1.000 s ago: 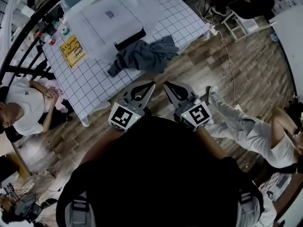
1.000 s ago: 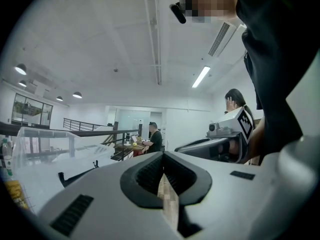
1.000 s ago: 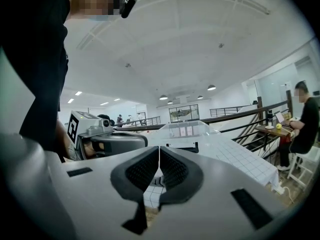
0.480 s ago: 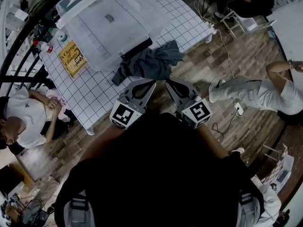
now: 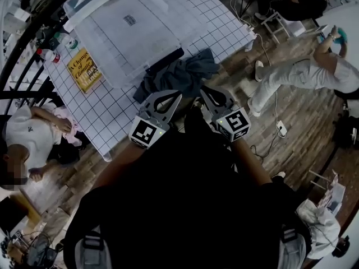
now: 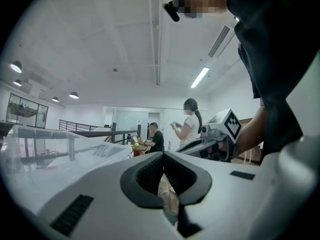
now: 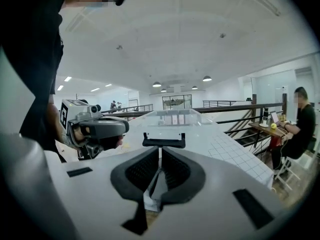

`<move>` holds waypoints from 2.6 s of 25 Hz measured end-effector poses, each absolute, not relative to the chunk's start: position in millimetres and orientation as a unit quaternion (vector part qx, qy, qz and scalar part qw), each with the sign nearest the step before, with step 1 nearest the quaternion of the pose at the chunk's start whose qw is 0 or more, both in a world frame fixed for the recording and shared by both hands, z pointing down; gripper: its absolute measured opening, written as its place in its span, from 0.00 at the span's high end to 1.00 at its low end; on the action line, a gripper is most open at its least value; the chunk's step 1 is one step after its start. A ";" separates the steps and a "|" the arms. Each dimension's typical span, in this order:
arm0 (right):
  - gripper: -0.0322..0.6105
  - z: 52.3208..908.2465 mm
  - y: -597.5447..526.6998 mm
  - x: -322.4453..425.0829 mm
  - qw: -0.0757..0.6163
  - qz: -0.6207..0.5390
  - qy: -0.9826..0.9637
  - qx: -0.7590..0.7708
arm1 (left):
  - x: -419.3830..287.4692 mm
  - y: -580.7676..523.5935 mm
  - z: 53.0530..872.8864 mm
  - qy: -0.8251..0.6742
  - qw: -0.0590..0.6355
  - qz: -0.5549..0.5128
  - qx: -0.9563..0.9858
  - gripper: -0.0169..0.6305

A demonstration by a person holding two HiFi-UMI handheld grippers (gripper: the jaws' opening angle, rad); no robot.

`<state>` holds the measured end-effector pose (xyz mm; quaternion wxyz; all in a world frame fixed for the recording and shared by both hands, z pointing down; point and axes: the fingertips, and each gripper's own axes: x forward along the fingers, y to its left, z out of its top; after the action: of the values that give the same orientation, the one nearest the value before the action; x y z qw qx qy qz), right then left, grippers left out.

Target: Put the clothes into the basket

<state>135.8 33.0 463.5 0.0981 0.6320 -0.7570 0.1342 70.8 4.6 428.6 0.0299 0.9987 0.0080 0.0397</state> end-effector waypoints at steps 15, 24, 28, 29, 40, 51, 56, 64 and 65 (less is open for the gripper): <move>0.92 553.5 -35.6 169.0 0.165 0.193 -0.798 0.547 | 111.9 -30.4 493.0 -0.026 0.071 0.039 0.996 0.97; 0.71 637.8 -73.9 188.4 0.264 0.232 -0.812 0.466 | 129.6 -48.7 531.7 -0.057 0.073 0.050 0.994 0.97; 0.59 668.4 -80.2 192.0 0.290 0.266 -0.814 0.428 | 130.1 -52.3 541.5 -0.074 0.073 0.057 0.993 0.97; 0.53 676.0 -79.9 190.4 0.295 0.278 -0.814 0.415 | 129.5 -52.8 544.1 -0.079 0.075 0.060 0.992 0.97; 0.18 732.7 -94.3 159.5 0.378 0.316 -0.814 0.307 | 122.8 -65.4 567.6 -0.111 0.091 0.069 0.987 0.97; 0.17 773.3 -97.4 141.1 0.426 0.331 -0.794 0.280 | 117.2 -74.5 589.4 -0.132 0.099 0.088 0.982 0.97; 0.17 787.3 -97.8 147.9 0.441 0.320 -0.779 0.309 | 114.2 -79.1 593.6 -0.143 0.107 0.088 0.980 0.97; 0.29 785.4 -97.8 147.1 0.452 0.297 -0.775 0.327 | 111.2 -78.2 594.6 -0.145 0.106 0.093 0.979 0.97; 0.32 783.8 -97.3 147.1 0.454 0.294 -0.774 0.329 | 110.3 -77.7 594.4 -0.146 0.105 0.094 0.979 0.97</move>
<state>147.1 -97.3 783.8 0.4545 0.3291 -0.7738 0.2940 110.3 -77.7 594.4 0.1050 0.9792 -0.1456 0.0941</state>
